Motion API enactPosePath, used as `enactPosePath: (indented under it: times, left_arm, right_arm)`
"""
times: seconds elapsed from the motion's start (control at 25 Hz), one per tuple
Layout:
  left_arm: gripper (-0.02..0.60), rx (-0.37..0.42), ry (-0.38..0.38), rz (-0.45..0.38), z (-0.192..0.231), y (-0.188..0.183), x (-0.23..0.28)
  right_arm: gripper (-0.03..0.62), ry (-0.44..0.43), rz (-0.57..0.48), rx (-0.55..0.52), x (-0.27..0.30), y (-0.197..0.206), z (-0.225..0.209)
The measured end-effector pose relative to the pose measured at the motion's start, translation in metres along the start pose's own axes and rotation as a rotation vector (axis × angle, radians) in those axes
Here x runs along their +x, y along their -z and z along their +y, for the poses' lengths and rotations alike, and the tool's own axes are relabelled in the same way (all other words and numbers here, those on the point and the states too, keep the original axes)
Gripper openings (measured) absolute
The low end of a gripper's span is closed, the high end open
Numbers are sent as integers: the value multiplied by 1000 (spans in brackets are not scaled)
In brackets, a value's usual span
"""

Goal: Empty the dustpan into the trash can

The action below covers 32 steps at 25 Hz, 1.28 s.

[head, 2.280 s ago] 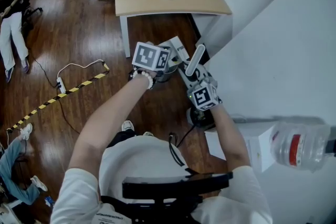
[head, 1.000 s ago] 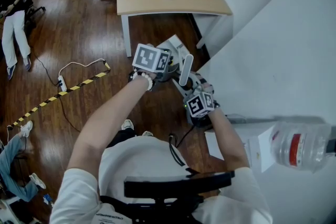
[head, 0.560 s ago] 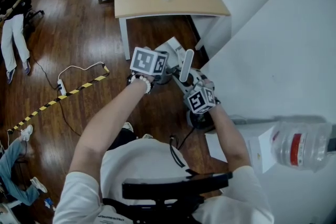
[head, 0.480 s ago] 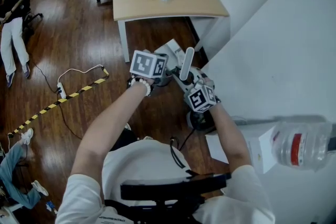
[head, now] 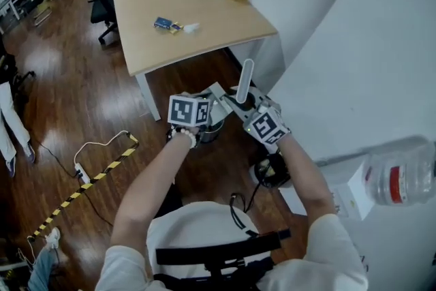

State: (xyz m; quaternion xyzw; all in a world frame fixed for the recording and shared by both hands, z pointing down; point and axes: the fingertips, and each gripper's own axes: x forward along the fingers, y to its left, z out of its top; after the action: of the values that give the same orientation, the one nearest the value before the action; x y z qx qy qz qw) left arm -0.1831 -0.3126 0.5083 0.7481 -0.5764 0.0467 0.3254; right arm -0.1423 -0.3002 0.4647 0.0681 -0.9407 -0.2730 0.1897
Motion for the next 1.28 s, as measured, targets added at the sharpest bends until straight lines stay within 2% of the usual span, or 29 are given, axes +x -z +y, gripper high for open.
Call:
enactPosePath:
  times: [0.28,0.52,0.68,0.92,1.16,1.28]
  left_arm:
    - [-12,71,122,77,41,-46,36]
    - [-12,90,175,120,82,-74,47]
    - [-12,88,212,150,99,-75,53]
    - [-12,87,249,190,112,-66,57]
    - [-12,95,278,199,107,-60,52]
    - [-12,103,292,203,97,-54,51]
  right_arm:
    - [92,175,94,138,38,12,-85]
    - [92,314,169,262,63,31,-152]
    - [91,419,247,380,68,50,-189]
    - [84,573,268,534,58,58,-242]
    - [77,695,324,582,29,57,-256]
    - [77,811,406,627,-4,60,-258]
